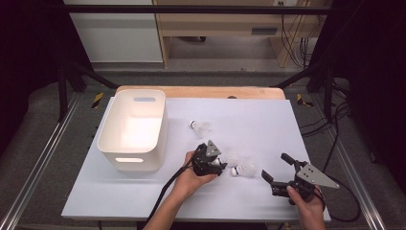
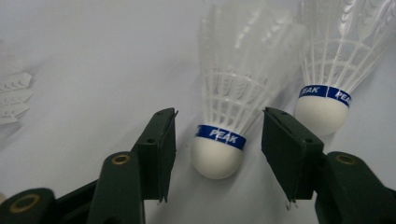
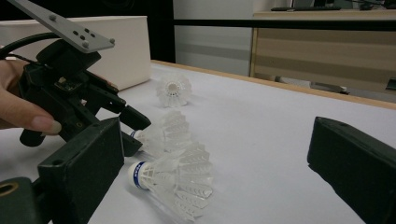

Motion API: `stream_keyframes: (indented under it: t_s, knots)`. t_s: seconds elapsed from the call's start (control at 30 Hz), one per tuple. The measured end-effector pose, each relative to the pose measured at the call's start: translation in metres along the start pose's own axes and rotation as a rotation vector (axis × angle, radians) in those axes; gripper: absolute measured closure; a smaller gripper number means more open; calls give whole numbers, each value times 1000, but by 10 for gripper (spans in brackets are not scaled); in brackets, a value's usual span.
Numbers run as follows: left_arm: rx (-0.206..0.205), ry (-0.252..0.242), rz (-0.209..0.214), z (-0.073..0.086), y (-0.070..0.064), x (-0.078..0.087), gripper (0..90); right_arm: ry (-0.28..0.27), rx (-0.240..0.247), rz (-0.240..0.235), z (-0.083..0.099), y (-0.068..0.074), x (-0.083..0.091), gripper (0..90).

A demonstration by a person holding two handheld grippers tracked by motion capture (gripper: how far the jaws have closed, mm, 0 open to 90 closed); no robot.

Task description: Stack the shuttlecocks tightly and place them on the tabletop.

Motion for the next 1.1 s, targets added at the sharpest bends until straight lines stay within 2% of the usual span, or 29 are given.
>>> stream_keyframes:
  t_s: [0.2,0.3,0.47,0.6,0.7,0.87,1.1]
  knots:
    - [-21,12,3,1,-1,-2,507,1,0,-1,0,1,0,42]
    - [-38,12,-10,1,-2,-3,530,1,1,-1,0,1,0,42]
    - [-56,14,-9,0,-3,-2,646,2,1,-1,0,1,0,42]
    - [-69,19,-10,1,-2,-1,650,5,4,1,1,1,0,42]
    - [-85,25,-27,2,-1,0,650,5,7,2,1,1,-1,41]
    - [-99,20,-40,5,6,11,650,6,8,0,1,1,-1,41]
    - [-106,17,-66,19,25,34,650,14,13,1,2,3,-3,41]
Point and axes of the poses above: each handheld gripper's, and its own axes: x roughly backward along the jaws, z roughly out of its underside, y roughly to its left, the point moved 8 cm from there along -x, roughly forward along the jaws, and after that the axes turned 5 degrees about -z, right-handed, at the moved point
